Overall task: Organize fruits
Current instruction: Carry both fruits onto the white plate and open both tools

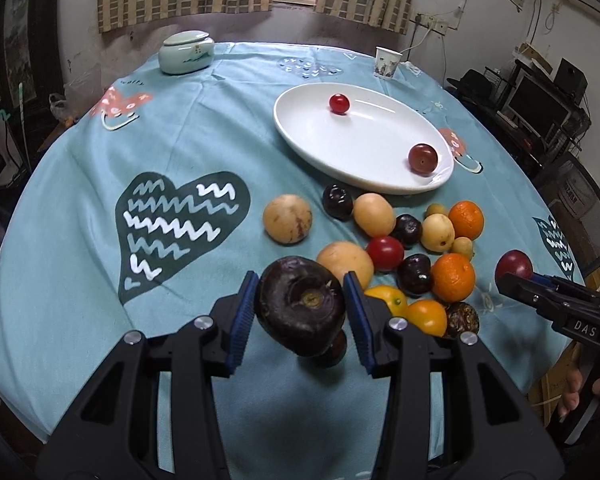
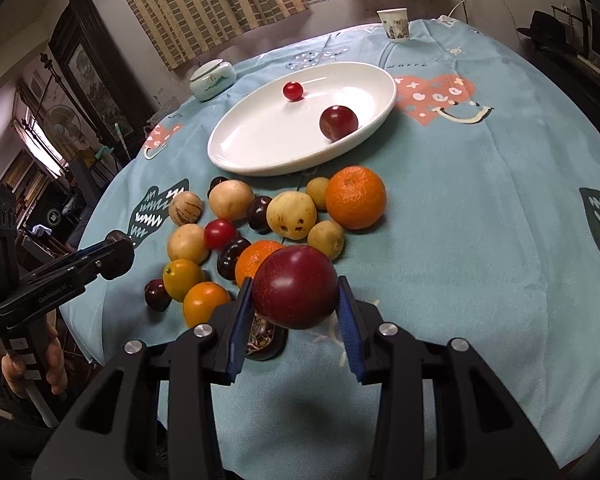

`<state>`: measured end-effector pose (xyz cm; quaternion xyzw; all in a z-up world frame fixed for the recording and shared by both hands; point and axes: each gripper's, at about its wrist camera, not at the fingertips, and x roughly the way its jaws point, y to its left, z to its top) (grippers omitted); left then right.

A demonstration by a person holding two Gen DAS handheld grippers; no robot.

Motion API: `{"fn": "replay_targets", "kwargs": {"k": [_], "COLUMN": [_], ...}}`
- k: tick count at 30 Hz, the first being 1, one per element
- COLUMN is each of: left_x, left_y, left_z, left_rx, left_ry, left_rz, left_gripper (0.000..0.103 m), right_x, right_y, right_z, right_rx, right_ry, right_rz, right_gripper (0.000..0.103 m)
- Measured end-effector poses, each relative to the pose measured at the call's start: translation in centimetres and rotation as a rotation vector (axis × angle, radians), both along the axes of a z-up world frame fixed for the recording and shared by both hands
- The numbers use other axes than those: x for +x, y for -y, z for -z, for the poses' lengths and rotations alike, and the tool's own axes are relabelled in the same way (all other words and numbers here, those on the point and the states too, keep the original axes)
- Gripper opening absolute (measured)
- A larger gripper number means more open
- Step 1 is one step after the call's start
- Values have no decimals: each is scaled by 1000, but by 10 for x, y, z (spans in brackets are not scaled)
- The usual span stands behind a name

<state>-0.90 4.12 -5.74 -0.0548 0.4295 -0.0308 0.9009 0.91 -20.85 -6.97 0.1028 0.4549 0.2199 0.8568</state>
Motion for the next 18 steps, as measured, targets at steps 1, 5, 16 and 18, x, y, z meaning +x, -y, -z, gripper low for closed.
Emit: {"fn": "replay_targets", "kwargs": {"k": [1, 5, 16, 18], "left_x": [4, 22, 177, 207], "left_y": [3, 12, 20, 22], "left_z": [-1, -9, -37, -35], "left_rx": [3, 12, 30, 46], "left_ry": [0, 12, -6, -9], "left_rz": [11, 47, 81, 65], "left_gripper": [44, 44, 44, 44], "right_x": [1, 12, 140, 182], "right_y": [0, -4, -43, -54], "right_z": [-1, -9, -50, -47], "right_rx": [0, -8, -87, -117], "right_ry": [5, 20, 93, 83], "right_rz": [-1, -15, -86, -84], "right_gripper": [41, 41, 41, 41]}}
